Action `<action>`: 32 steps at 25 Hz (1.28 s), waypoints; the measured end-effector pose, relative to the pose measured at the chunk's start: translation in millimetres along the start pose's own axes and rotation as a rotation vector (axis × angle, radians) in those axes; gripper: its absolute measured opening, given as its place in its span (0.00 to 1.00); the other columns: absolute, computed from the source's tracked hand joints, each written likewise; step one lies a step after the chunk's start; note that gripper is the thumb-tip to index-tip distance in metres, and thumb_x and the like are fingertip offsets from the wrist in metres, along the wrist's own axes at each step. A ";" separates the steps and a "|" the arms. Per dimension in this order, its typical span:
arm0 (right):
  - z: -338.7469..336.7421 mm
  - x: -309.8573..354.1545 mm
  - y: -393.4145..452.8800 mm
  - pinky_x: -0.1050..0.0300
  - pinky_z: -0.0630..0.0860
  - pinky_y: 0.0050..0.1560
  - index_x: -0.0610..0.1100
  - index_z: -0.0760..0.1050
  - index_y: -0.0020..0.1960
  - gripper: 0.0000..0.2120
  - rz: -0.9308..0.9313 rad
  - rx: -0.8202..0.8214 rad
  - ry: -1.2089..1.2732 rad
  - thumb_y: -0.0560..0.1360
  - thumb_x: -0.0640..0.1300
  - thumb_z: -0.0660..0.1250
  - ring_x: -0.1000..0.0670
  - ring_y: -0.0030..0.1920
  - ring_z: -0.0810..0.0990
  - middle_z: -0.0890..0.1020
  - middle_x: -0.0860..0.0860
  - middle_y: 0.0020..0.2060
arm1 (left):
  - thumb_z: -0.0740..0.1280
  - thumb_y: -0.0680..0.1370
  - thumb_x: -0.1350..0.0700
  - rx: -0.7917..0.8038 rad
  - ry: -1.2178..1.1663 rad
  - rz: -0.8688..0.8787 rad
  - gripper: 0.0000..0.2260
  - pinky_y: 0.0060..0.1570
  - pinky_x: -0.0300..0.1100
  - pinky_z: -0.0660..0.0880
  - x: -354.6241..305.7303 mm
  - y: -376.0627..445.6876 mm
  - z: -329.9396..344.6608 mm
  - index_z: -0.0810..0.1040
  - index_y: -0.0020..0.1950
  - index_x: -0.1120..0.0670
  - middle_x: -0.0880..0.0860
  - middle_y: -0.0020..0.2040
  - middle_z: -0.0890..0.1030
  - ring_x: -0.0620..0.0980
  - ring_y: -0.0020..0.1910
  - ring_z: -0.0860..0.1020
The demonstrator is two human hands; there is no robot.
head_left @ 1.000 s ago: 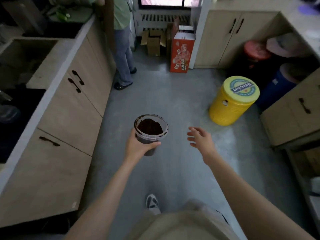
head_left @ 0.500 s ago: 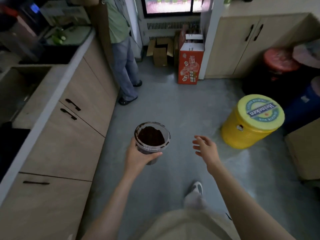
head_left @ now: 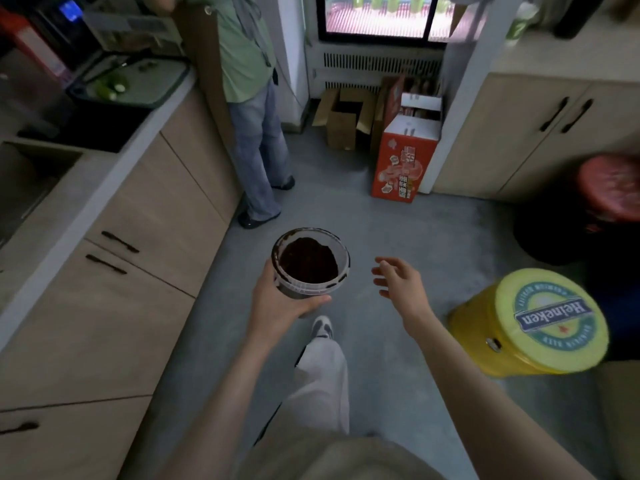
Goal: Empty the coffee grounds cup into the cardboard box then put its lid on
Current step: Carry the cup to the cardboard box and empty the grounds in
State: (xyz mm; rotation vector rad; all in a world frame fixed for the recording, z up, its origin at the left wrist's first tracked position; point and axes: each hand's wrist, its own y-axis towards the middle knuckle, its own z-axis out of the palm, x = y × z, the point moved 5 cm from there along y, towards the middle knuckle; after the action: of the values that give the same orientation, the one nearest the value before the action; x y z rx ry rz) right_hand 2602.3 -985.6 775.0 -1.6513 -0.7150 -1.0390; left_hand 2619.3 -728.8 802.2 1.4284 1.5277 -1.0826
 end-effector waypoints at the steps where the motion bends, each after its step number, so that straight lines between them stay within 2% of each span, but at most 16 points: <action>1: 0.9 12.3 24.5 0.55 0.78 0.47 0.47 0.79 0.58 0.10 -0.013 -0.012 -0.012 0.82 0.46 0.60 0.49 0.47 0.82 0.84 0.49 0.49 | 0.85 0.50 0.34 0.011 -0.011 0.010 0.47 0.58 0.24 0.73 -0.5 27.4 6.7 0.74 0.67 0.34 0.32 0.62 0.81 0.31 0.63 0.78; 4: 2.6 51.0 90.5 0.54 0.79 0.48 0.48 0.78 0.59 0.10 -0.003 -0.058 -0.038 0.83 0.47 0.60 0.49 0.48 0.83 0.84 0.50 0.49 | 0.87 0.51 0.40 0.074 -0.047 0.022 0.46 0.61 0.31 0.76 -8.8 107.7 19.7 0.75 0.68 0.36 0.34 0.62 0.82 0.33 0.64 0.78; 7: 9.5 91.2 149.5 0.55 0.79 0.47 0.48 0.78 0.60 0.11 0.021 -0.095 -0.070 0.83 0.47 0.60 0.47 0.51 0.83 0.84 0.50 0.50 | 0.86 0.52 0.42 0.153 -0.041 0.055 0.43 0.56 0.25 0.75 -22.3 183.9 27.9 0.73 0.64 0.27 0.28 0.60 0.80 0.29 0.62 0.77; 8: 13.6 103.8 170.7 0.56 0.78 0.47 0.47 0.78 0.61 0.11 0.023 -0.112 -0.064 0.83 0.47 0.60 0.47 0.51 0.83 0.84 0.49 0.50 | 0.86 0.52 0.42 0.175 -0.036 0.063 0.43 0.57 0.25 0.75 -27.5 210.9 30.4 0.73 0.64 0.27 0.27 0.61 0.80 0.28 0.62 0.77; 9: 18.4 115.2 187.6 0.56 0.78 0.47 0.47 0.78 0.61 0.11 0.022 -0.117 -0.059 0.83 0.47 0.60 0.47 0.51 0.83 0.84 0.49 0.50 | 0.86 0.52 0.41 0.189 -0.033 0.069 0.43 0.60 0.28 0.75 -31.7 233.9 32.8 0.73 0.65 0.29 0.28 0.61 0.80 0.29 0.63 0.77; 12: 32.1 144.8 240.3 0.56 0.78 0.47 0.47 0.78 0.61 0.11 0.034 -0.113 -0.052 0.83 0.47 0.60 0.48 0.51 0.83 0.84 0.49 0.51 | 0.87 0.55 0.43 0.236 -0.031 0.057 0.46 0.68 0.47 0.77 -45.7 307.3 44.3 0.74 0.71 0.43 0.42 0.65 0.81 0.42 0.68 0.78; 13: 35.6 154.0 258.3 0.56 0.78 0.47 0.46 0.78 0.61 0.11 0.031 -0.110 -0.055 0.83 0.47 0.60 0.48 0.51 0.83 0.84 0.49 0.51 | 0.87 0.55 0.44 0.240 -0.031 0.064 0.47 0.69 0.49 0.77 -49.8 331.5 50.1 0.74 0.72 0.46 0.44 0.66 0.81 0.43 0.68 0.78; 17: 41.3 179.8 339.7 0.54 0.78 0.49 0.45 0.77 0.61 0.11 0.057 -0.100 -0.067 0.83 0.46 0.60 0.48 0.50 0.83 0.84 0.48 0.50 | 0.87 0.55 0.45 0.213 -0.019 0.039 0.49 0.69 0.44 0.76 -50.4 420.2 78.1 0.73 0.74 0.47 0.43 0.67 0.81 0.40 0.68 0.78; 20: 42.5 201.3 411.3 0.53 0.79 0.50 0.47 0.77 0.58 0.09 0.044 -0.065 -0.072 0.82 0.46 0.61 0.47 0.49 0.83 0.84 0.48 0.49 | 0.86 0.53 0.42 0.178 0.001 -0.001 0.49 0.68 0.40 0.75 -46.5 481.8 103.5 0.73 0.72 0.44 0.40 0.65 0.81 0.37 0.67 0.78; 23: 40.5 227.2 485.5 0.54 0.80 0.49 0.49 0.77 0.56 0.07 0.047 -0.011 -0.064 0.82 0.47 0.61 0.48 0.49 0.83 0.84 0.48 0.49 | 0.86 0.54 0.40 0.142 0.018 -0.004 0.45 0.63 0.28 0.72 -53.7 540.0 127.7 0.72 0.69 0.36 0.29 0.63 0.79 0.28 0.65 0.75; 26: 37.9 255.2 557.5 0.54 0.81 0.50 0.49 0.78 0.58 0.09 0.072 0.051 -0.095 0.82 0.48 0.61 0.49 0.49 0.83 0.84 0.49 0.50 | 0.85 0.55 0.39 0.084 0.054 -0.003 0.42 0.58 0.19 0.67 -71.8 598.0 147.1 0.70 0.64 0.31 0.20 0.61 0.74 0.22 0.63 0.72; 28: 35.0 279.3 605.5 0.54 0.81 0.49 0.49 0.77 0.59 0.09 0.058 0.096 -0.124 0.82 0.48 0.61 0.51 0.50 0.83 0.84 0.51 0.50 | 0.84 0.54 0.39 0.051 0.073 -0.019 0.43 0.59 0.20 0.67 -81.0 641.2 162.3 0.72 0.67 0.34 0.24 0.61 0.77 0.25 0.63 0.73; 30: 32.4 300.6 650.3 0.58 0.80 0.47 0.49 0.77 0.60 0.10 0.064 0.121 -0.141 0.82 0.49 0.61 0.53 0.50 0.83 0.83 0.51 0.51 | 0.85 0.54 0.40 0.024 0.078 -0.057 0.48 0.64 0.30 0.71 -87.5 683.3 176.9 0.74 0.72 0.44 0.35 0.64 0.79 0.36 0.66 0.76; 32: 34.3 318.5 689.5 0.61 0.78 0.46 0.49 0.77 0.60 0.10 0.038 0.130 -0.150 0.82 0.49 0.61 0.54 0.51 0.83 0.83 0.52 0.51 | 0.86 0.55 0.42 -0.005 0.065 -0.068 0.49 0.68 0.40 0.73 -93.5 722.8 190.1 0.73 0.73 0.49 0.43 0.66 0.80 0.43 0.67 0.77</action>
State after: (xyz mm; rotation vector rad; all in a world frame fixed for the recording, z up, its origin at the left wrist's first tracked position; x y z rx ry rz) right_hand 3338.0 -1176.3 752.2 -1.6347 -0.8293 -0.8307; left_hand 3344.0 -931.0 766.5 1.4301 1.6348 -1.0807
